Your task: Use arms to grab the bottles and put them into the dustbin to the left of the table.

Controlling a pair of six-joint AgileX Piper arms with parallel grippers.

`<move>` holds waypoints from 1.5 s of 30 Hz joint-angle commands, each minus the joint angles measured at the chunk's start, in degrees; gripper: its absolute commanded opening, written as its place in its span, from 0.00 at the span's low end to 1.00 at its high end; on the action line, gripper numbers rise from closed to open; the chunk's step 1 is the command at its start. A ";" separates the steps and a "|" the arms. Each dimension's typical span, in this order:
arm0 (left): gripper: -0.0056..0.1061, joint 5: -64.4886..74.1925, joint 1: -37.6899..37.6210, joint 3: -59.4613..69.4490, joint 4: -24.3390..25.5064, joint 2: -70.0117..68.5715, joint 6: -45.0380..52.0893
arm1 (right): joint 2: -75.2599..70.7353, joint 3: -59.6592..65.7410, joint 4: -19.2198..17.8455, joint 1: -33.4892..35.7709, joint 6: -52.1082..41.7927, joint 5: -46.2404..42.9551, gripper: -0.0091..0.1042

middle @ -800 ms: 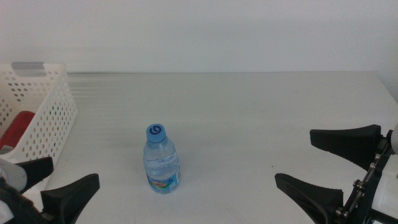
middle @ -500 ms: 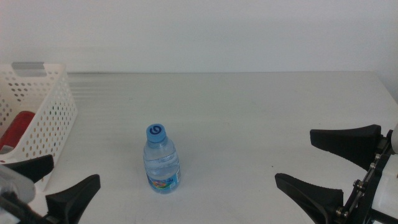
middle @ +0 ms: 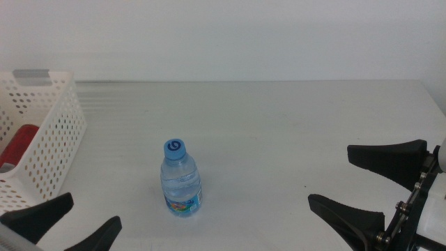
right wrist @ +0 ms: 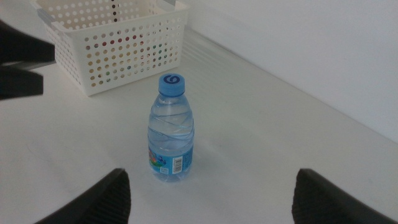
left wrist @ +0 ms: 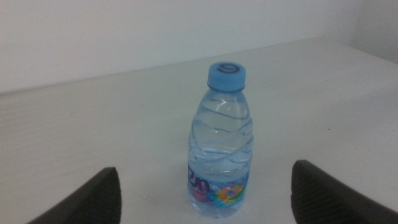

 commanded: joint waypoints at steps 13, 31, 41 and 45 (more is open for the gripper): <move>0.86 -28.94 -0.29 -0.35 4.41 23.05 -3.13 | -0.39 -1.36 -0.58 0.21 -0.13 -3.92 0.68; 0.86 -61.75 -0.29 -4.90 9.07 59.18 -7.75 | -0.39 -1.36 -0.58 0.21 -0.13 -3.92 0.68; 0.86 -62.17 -0.29 -5.54 5.38 60.21 -5.18 | -0.39 -1.36 -0.58 0.21 -0.13 -3.92 0.68; 0.86 -61.45 -0.24 -7.24 5.25 60.44 -4.92 | -0.39 -1.36 -0.58 0.21 -0.13 -3.92 0.68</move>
